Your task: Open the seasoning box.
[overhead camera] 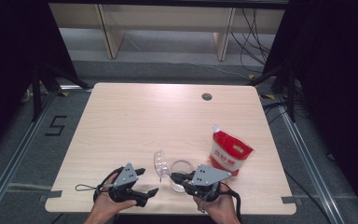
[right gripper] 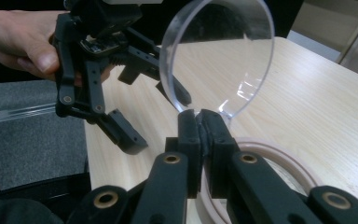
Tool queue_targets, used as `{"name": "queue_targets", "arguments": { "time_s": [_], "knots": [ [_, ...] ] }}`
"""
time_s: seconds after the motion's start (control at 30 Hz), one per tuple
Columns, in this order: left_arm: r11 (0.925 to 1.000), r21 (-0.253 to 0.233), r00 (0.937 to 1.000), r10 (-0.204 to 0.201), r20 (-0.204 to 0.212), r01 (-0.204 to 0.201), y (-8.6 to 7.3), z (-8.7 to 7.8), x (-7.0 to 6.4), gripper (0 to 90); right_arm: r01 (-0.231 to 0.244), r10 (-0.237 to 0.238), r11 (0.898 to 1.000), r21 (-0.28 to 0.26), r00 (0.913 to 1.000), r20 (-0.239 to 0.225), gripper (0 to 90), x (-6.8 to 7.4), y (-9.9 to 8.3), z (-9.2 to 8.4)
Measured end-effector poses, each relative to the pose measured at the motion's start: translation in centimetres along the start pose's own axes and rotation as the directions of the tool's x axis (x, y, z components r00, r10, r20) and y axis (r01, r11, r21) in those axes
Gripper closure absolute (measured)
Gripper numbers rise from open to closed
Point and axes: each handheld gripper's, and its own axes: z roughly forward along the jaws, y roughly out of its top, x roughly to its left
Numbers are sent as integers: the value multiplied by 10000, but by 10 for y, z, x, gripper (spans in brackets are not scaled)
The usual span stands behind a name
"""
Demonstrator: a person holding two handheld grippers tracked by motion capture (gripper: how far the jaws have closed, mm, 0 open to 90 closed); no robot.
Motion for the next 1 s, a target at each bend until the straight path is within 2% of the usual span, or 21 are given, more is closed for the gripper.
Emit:
{"name": "queue_targets", "arguments": {
  "time_s": [0.07, 0.1, 0.13, 0.17, 0.23, 0.3, 0.43, 0.5, 0.67, 0.7, 0.73, 0.8, 0.83, 0.87, 1.0],
  "knots": [
    [10000, -24, 10000, 39, 0, -39, 0, 0, 0, 159, 16, -15, 9999, -145, 10000, 66, 851, -2, -1, -2],
    [10000, -12, 10000, -1, -30, 1, 0, 0, 0, 159, 14, -15, 10000, -16, 10000, -8, 839, -3, -2, -5],
    [10000, 28, 10000, 45, -73, -45, 0, 0, 0, 159, -156, 158, 9998, -119, 9997, 198, 814, -4, -3, -7],
    [9999, 35, 9999, 95, -54, -95, 0, 0, 0, 159, -33, 38, 9998, -182, 9997, 248, 794, -5, -4, -9],
    [9999, -116, 10000, -53, -4, 52, -1, 1, -1, 159, -114, 117, 9999, -84, 9993, 349, 745, -8, -6, -16],
    [10000, -43, 10000, -29, -32, 29, -1, 1, -1, 158, -155, 160, 9998, -90, 9986, 501, 681, -11, -10, -24],
    [10000, -56, 10000, -52, -51, 51, -1, 1, 0, 157, -252, 256, 9997, -64, 9972, 696, 623, -14, -15, -36],
    [10000, -49, 10000, -67, -71, 66, -1, 1, 0, 156, -364, 370, 9993, -74, 9942, 1011, 592, -19, -20, -48],
    [9999, -148, 10000, -65, -71, 64, -1, 0, 0, 153, -678, 682, 9977, -78, 9889, 1321, 536, -22, -29, -58],
    [9998, -166, 9999, -97, -63, 96, -1, 0, 0, 153, -536, 549, 9985, -135, 9885, 1407, 524, -23, -31, -59],
    [9998, 79, 9997, 192, -134, -191, -1, -1, 2, 153, -705, 707, 9975, -63, 9868, 1454, 516, -24, -33, -62],
    [9998, -158, 10000, -90, -27, 90, -1, 1, 0, 153, -767, 756, 9970, 16, 9855, 1520, 504, -25, -36, -65],
    [9998, -159, 10000, -92, -28, 92, -1, 1, 0, 153, -765, 753, 9971, 20, 9851, 1548, 497, -25, -37, -67],
    [9999, 7, 9999, 113, -97, -113, 0, 0, 1, 153, -931, 921, 9957, -17, 9826, 1613, 476, -25, -39, -68],
    [9998, -175, 10000, -79, -60, 78, 1, 0, 1, 152, -1174, 1141, 9931, 69, 9759, 1858, 433, -26, -48, -73]
  ]
}}
